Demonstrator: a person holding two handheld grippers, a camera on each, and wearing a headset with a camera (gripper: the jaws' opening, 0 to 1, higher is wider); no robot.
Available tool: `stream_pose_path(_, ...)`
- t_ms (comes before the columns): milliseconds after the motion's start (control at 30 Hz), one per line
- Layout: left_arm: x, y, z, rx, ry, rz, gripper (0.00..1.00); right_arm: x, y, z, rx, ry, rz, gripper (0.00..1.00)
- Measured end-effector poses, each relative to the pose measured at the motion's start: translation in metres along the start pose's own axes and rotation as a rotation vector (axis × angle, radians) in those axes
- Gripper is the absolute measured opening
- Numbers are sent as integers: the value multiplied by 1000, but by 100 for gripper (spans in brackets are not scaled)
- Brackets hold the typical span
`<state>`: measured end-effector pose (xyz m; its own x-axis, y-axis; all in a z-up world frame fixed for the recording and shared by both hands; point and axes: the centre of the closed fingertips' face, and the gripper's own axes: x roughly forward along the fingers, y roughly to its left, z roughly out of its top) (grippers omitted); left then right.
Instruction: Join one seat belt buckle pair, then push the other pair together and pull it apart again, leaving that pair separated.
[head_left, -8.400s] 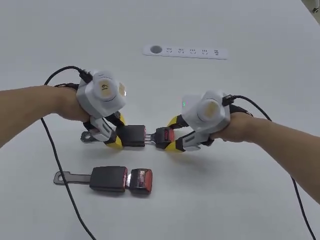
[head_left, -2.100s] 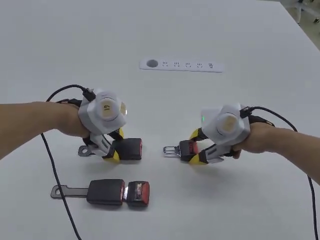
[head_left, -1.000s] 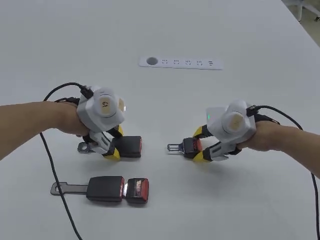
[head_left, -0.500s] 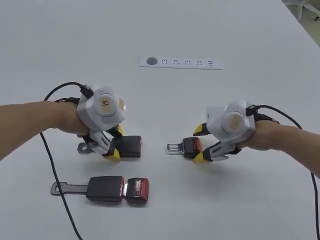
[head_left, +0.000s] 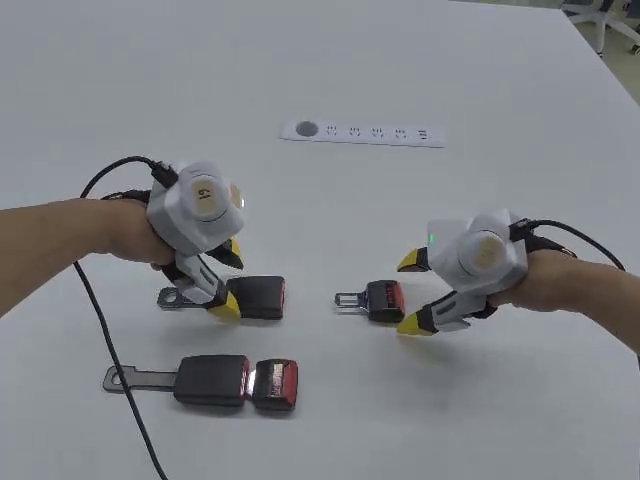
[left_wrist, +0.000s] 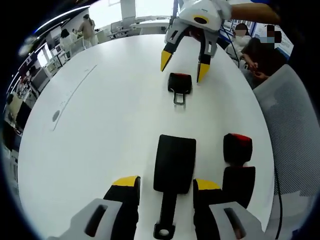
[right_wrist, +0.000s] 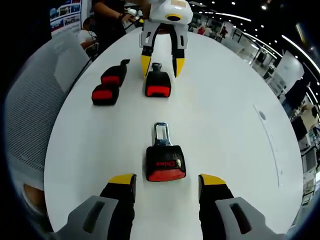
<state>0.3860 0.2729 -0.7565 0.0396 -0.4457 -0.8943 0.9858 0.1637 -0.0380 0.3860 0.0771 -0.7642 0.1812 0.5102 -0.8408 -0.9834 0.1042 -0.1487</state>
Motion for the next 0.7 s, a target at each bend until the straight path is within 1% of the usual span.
stream_pose_path(67,-1,3,-6,-15,-13,7,44,-3,1,-3,8,-4,-8,51)
stream_pose_path(133,-6,-1,-10,-37,-25,14,45,-7,3,-4,13,-7,-14,52)
stream_pose_path(167,-8,-2,-15,-48,-29,16,46,-10,6,-5,19,-10,-16,53)
stream_pose_path(267,-14,-1,-27,-85,-54,33,48,-12,10,-13,28,-14,-22,56)
stream_pose_path(333,-18,0,-35,-111,-79,46,50,-15,10,-15,35,-24,-47,58)
stream_pose_path(367,-21,-2,-34,-123,-92,56,51,-16,11,-16,42,-29,-54,60)
stream_pose_path(400,-26,-4,-34,-143,-119,71,52,-19,12,-16,55,-34,-68,61)
stream_pose_path(500,-33,-6,-38,-172,-170,94,56,-25,15,-16,67,-51,-92,64)
stream_pose_path(567,-38,-9,-40,-206,-209,121,59,-27,14,-17,92,-68,-116,67)
stream_pose_path(600,-40,-10,-41,-221,-219,127,61,-29,14,-17,102,-75,-127,68)
stream_pose_path(633,-44,-13,-40,-246,-240,143,63,-31,14,-17,110,-83,-137,69)
stream_pose_path(667,-45,-14,-40,-253,-249,147,64,-34,16,-15,122,-94,-144,70)
stream_pose_path(700,-48,-16,-42,-258,-277,160,64,-36,18,-14,132,-100,-151,71)
